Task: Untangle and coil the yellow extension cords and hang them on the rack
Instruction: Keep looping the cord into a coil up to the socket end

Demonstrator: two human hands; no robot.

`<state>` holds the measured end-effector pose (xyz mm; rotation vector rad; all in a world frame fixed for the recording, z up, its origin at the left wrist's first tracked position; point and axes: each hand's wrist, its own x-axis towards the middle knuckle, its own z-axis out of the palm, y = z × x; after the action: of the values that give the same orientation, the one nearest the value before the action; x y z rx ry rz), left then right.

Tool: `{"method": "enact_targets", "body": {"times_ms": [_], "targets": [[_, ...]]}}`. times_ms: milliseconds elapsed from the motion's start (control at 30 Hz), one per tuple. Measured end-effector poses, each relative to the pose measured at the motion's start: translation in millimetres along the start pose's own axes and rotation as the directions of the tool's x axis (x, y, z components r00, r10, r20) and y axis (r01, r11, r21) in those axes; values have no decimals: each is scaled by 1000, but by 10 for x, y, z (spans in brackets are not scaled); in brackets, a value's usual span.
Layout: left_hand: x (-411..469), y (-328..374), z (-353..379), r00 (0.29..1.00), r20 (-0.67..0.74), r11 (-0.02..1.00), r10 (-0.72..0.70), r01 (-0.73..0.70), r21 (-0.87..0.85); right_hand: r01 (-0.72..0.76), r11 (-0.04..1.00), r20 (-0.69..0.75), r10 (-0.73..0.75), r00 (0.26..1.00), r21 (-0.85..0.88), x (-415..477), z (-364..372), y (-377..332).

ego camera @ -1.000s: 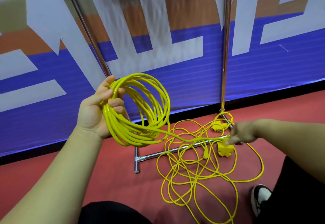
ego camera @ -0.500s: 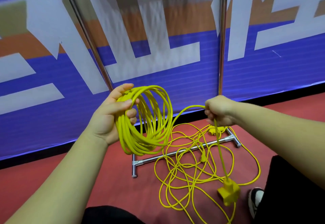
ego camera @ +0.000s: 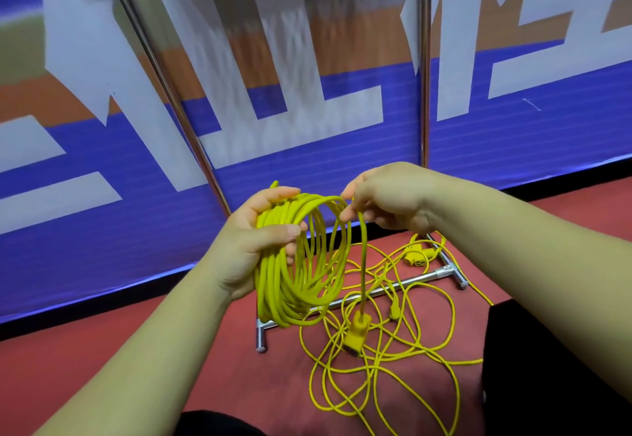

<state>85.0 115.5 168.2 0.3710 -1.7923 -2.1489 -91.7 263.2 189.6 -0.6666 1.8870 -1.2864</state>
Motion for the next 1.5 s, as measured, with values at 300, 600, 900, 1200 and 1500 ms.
{"method": "enact_targets", "body": {"times_ms": [300,600,900,1200,1500], "targets": [[92,-111,108,997,-54,998,52,-50,39,81,992,-16,-79,997,94,-57,9,-96],[198,-154,357,998,-54,994,29,-35,-102,-53,862,4,59,998,504,-82,98,-170],[163,-166,466,997,73,988,-34,45,-148,2,794,-10,5,1000,608,-186,-65,-247],[120,-48,401,973,231,984,-12,52,-169,441,890,-61,-449,891,-113,-180,-487,-119],[114,175,316,914,391,990,-108,65,122,605,575,340,-507,792,-551,-166,-317,32]]}}
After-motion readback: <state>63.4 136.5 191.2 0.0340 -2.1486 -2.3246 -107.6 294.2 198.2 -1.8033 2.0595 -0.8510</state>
